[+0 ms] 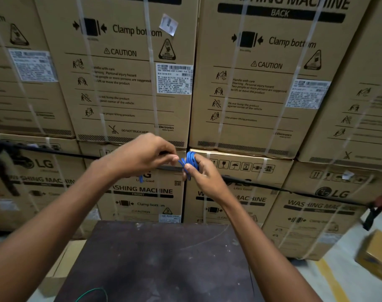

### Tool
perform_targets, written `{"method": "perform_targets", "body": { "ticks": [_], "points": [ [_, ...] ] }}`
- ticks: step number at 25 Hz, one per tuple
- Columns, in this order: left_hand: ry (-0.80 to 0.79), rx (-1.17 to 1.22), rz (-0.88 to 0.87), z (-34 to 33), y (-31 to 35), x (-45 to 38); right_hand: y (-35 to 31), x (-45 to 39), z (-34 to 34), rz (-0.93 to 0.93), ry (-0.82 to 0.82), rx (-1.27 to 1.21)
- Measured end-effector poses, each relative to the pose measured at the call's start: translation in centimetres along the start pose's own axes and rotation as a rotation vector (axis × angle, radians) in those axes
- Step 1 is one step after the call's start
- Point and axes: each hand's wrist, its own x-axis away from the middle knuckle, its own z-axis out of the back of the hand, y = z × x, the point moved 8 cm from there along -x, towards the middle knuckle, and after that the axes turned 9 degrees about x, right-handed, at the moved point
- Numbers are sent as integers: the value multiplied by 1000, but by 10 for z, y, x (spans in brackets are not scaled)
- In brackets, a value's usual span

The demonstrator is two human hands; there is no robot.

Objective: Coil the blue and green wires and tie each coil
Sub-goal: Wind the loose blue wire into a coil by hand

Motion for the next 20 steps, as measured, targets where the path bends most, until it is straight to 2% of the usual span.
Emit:
{"method": "perform_targets", "body": {
  "ticks": [4,7,12,16,20],
  "points": [
    [-34,113,8,5,-18,-12,-16,16,-20,-40,-218,-88],
    [-20,362,19,4,-32,-11,-30,28,-28,-8,-342,-259],
    [132,732,14,-19,-55,-1,-48,27,-17,7,-262,-604],
    [203,1001,63,-62,-55,-2,-58,11,-9,8,-123,-794],
    [271,977,110,-86,-43,0,-61,-2,2,22,-8,-888]
  ]
}}
